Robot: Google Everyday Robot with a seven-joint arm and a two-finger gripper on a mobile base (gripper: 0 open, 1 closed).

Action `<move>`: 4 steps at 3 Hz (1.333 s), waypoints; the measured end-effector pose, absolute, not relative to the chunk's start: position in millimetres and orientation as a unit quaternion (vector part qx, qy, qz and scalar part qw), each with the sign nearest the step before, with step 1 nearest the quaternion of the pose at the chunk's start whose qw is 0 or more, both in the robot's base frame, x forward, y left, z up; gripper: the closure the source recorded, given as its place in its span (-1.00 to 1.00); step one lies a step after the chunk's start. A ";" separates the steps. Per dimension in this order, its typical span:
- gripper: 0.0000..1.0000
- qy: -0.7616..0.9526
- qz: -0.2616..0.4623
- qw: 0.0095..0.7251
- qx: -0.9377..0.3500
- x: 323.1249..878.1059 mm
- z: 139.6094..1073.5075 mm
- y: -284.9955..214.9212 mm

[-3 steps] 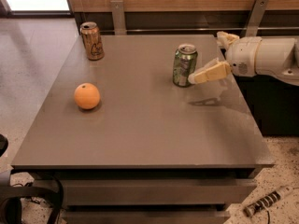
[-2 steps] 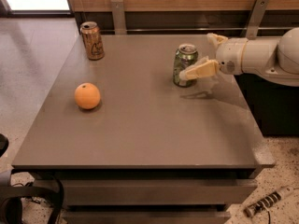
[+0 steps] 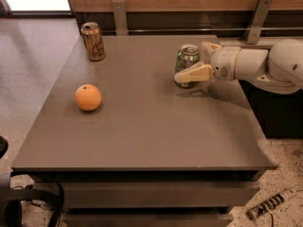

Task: Pick green can

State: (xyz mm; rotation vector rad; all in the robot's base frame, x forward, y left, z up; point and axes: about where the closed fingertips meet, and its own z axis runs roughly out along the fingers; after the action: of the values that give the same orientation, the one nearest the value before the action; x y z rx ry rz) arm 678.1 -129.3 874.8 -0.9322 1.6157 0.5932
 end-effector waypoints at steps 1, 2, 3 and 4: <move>-0.41 0.684 0.253 0.557 -0.397 678.1 874.8 -126.4; 0.07 0.683 0.254 0.557 -0.398 678.2 874.5 -123.6; 0.68 0.682 0.256 0.556 -0.400 678.3 874.1 -119.7; 1.00 0.681 0.258 0.555 -0.401 678.4 873.8 -117.1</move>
Offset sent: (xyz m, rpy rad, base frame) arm 0.0000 0.0026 0.0000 -0.0005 0.0000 0.0043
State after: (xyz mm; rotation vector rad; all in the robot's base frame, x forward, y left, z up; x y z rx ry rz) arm 678.4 -117.1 873.8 -0.9468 1.6094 0.6088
